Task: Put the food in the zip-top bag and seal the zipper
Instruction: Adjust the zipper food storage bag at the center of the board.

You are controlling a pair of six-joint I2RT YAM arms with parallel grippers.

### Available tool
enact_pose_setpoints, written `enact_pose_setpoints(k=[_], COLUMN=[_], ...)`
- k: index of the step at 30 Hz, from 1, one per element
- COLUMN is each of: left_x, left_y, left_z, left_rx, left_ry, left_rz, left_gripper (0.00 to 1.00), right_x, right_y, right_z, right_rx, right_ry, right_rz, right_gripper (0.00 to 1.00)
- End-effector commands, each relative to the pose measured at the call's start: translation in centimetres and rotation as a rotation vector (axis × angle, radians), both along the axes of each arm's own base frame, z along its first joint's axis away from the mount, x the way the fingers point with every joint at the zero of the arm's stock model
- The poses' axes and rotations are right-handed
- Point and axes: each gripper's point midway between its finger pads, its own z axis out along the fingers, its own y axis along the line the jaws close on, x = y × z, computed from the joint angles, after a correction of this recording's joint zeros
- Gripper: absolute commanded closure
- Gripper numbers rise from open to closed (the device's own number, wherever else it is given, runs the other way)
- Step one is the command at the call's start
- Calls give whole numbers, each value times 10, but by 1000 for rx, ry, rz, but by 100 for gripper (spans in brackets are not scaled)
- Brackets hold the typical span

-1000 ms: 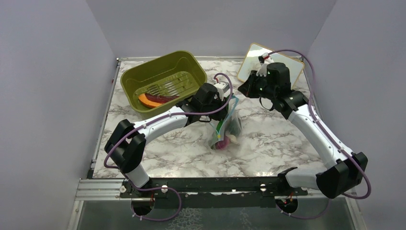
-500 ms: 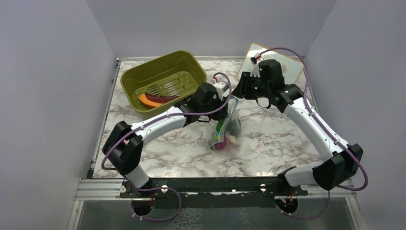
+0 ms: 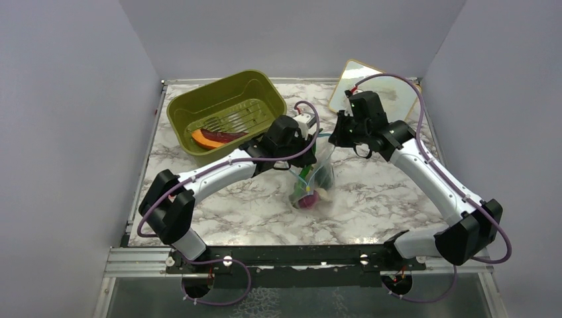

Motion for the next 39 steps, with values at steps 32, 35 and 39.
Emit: enact_pose_setpoints(k=[32,35,39], left_x=[-15,-17,-17], left_y=[-9,-3,3], left_z=[16,43,81], left_rx=[17,-13,-58], left_ry=[29,-9,-61], left_rz=[-99,-85,-62], left_gripper=[52,43,34], right_x=[11,13,14], right_y=[0,-9,-8], right_z=[66,66,66], right_rx=[214,181,173], right_ry=[-384,-393,-384], right_rz=[-45,-81,-80], right_gripper=[99,99,99])
